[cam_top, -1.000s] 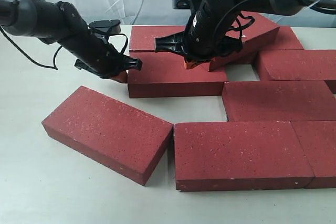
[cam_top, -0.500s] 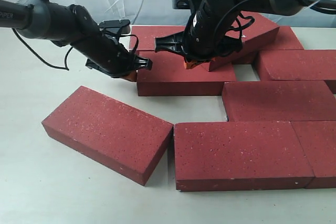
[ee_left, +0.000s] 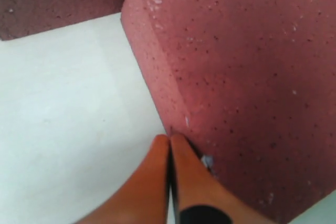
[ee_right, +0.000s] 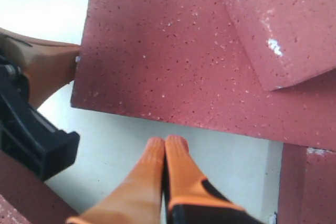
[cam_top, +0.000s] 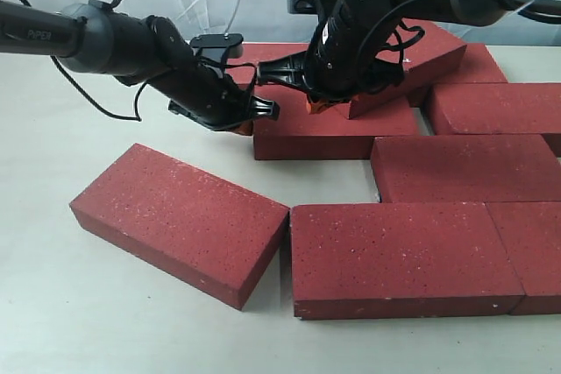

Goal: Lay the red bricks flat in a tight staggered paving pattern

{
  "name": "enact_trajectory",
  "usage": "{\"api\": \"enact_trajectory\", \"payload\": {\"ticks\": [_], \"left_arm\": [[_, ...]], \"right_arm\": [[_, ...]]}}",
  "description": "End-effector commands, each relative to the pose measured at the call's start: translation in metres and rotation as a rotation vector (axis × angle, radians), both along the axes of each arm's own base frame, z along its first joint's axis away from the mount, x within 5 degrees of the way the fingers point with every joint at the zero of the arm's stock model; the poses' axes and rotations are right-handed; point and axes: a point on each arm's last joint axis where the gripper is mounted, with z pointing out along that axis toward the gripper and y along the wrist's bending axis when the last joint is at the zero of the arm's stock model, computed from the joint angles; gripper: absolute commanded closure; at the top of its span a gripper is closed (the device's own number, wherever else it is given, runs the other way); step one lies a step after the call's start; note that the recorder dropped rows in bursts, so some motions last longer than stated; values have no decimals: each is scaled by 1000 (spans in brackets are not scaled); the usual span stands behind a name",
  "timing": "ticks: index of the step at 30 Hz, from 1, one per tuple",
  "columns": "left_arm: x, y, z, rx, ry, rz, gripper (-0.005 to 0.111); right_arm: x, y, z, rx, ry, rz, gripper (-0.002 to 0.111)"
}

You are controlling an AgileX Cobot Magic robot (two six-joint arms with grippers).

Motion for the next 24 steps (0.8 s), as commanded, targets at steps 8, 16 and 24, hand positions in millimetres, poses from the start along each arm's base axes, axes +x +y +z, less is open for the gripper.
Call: {"api": "enact_trajectory", "payload": {"ticks": [8, 16, 24], "left_arm": [[-2, -15, 3, -52, -23, 34, 107], [4, 11, 0, -43, 52, 46, 107], [4, 32, -1, -21, 144, 25, 107]], "right_arm": [[0, -3, 8, -20, -14, 37, 109], [7, -52, 23, 64, 82, 15, 109], [8, -131, 27, 56, 108, -75, 109]]}}
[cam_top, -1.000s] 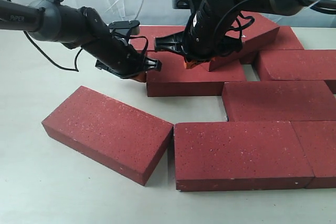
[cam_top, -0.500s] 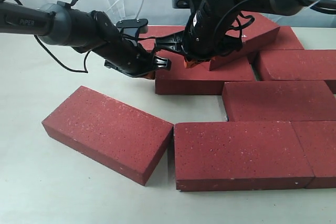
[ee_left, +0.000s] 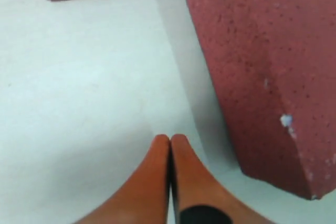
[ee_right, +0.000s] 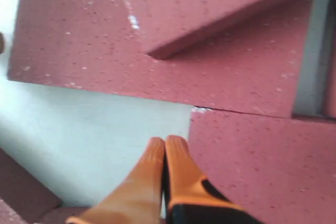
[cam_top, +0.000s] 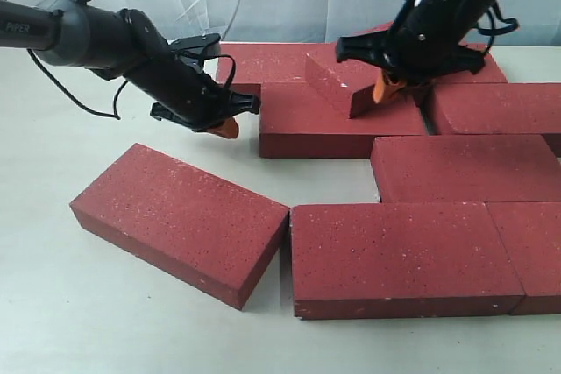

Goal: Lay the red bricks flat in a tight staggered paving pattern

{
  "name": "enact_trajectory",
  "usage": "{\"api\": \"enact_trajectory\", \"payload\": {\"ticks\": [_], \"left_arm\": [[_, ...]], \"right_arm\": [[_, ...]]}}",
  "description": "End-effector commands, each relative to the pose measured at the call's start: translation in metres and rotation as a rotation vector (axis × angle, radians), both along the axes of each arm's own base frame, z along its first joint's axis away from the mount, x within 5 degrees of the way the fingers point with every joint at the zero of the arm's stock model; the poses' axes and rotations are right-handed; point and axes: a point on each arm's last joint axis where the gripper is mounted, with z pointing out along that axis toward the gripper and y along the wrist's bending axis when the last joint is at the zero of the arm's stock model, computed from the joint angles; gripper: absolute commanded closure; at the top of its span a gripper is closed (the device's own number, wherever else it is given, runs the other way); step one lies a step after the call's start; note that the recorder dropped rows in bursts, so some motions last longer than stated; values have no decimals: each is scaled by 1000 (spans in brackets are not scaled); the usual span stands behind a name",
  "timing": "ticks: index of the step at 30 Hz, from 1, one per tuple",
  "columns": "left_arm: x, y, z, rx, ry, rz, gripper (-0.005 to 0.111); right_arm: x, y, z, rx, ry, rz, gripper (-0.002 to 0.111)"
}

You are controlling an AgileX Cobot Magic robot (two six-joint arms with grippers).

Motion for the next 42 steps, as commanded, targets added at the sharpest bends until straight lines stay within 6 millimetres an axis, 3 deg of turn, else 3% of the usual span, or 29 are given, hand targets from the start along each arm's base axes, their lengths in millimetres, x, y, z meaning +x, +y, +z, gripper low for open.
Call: {"api": "enact_trajectory", "payload": {"ticks": [1, 5, 10, 18, 24, 29, 36, 42], "left_arm": [[-2, 4, 0, 27, 37, -26, 107], [-3, -3, 1, 24, 25, 8, 107], [-4, -19, 2, 17, -35, 10, 107], [-6, -54, -12, -4, -12, -31, 107], [-5, -75, -5, -27, -52, -64, 107], [-6, -81, -4, -50, -48, -52, 107], [-9, -84, -25, -84, 31, -11, 107], [-8, -84, -29, -85, 41, -8, 107]], "right_arm": [[-2, -46, 3, 0, 8, -67, 109], [-4, -83, 0, 75, 24, -150, 109], [-5, -105, -8, 127, 31, -202, 109], [-5, -105, -12, 110, 20, -193, 109], [-5, -105, -12, 108, 19, -189, 109], [-4, -105, -12, 112, 17, -192, 109], [-4, -105, -12, 117, 15, -191, 109], [-4, -105, -12, 116, 8, -192, 109]]}}
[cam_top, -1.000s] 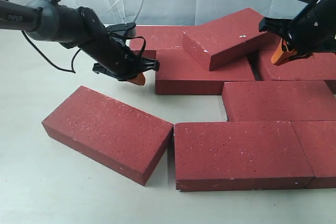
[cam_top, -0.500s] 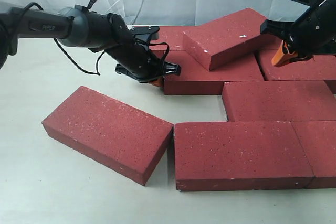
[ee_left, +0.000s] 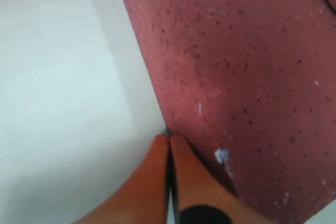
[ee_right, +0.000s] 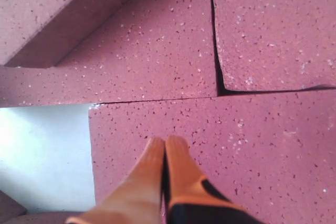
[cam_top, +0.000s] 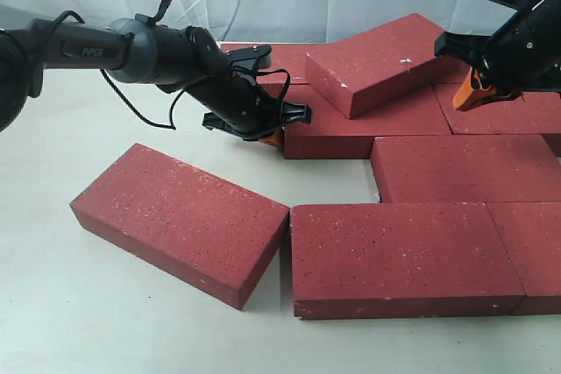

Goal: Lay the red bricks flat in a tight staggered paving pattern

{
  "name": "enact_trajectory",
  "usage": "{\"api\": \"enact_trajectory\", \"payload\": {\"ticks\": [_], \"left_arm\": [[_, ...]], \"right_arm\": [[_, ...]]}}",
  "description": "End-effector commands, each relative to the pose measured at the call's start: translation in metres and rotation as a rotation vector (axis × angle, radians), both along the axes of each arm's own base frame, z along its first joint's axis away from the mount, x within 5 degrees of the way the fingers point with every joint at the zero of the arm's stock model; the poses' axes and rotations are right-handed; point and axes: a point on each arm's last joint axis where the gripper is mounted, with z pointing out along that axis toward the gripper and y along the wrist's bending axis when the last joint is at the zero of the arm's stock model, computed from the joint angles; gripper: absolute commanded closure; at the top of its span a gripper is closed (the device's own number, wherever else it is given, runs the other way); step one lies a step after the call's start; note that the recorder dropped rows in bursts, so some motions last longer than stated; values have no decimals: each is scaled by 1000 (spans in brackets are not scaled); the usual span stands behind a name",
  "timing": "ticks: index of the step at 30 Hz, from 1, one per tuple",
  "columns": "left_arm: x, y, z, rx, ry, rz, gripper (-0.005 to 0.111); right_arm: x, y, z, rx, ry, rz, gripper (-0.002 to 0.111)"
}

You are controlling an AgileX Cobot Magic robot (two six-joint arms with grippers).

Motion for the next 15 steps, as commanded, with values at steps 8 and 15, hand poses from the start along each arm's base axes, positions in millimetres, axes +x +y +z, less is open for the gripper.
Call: {"api": "enact_trajectory", "payload": {"ticks": [8, 15], "left_arm": [[-5, -5, -11, 27, 79, -14, 107], [9, 47, 8, 103, 157, 28, 107]], "right_arm": [[0, -2, 3, -8, -29, 6, 109], [0, -1, 3, -4, -26, 6, 109]]}}
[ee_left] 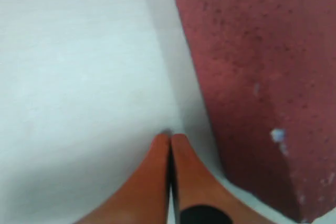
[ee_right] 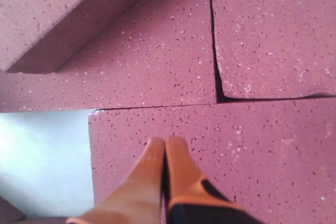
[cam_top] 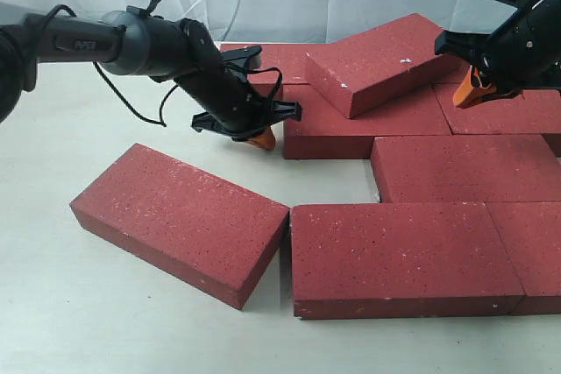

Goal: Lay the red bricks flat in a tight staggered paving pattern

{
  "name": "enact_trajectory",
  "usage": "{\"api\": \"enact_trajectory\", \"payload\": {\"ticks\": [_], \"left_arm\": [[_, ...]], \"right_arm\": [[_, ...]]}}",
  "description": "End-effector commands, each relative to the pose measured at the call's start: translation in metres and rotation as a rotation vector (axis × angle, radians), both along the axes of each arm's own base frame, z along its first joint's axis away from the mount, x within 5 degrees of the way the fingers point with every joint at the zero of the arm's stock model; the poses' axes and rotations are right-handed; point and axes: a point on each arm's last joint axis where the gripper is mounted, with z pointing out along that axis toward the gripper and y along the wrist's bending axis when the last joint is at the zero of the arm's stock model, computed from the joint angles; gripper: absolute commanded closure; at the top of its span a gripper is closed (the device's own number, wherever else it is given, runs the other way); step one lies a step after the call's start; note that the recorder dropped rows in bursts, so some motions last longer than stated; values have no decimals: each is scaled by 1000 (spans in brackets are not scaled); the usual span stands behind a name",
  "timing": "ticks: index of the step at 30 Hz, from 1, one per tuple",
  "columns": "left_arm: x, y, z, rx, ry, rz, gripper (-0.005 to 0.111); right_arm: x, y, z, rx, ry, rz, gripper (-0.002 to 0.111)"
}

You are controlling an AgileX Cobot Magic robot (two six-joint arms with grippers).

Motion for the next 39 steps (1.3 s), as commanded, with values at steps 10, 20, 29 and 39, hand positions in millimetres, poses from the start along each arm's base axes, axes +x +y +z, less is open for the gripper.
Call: {"api": "enact_trajectory", "payload": {"ticks": [10, 20, 29, 39], "left_arm": [[-6, 65, 83, 140, 10, -84, 107], [-52, 81, 144, 117, -65, -82, 107], [-118, 106, 192, 98, -187, -69, 107], [-184, 130, 223, 91, -304, -65, 107]], "right_arm": [[-24, 3, 13, 31, -6, 38, 109], [-89, 3, 21, 35, -58, 30, 109], [-124, 7, 49, 71, -108, 51, 109], [-160, 15, 73, 142, -148, 99, 109]]}}
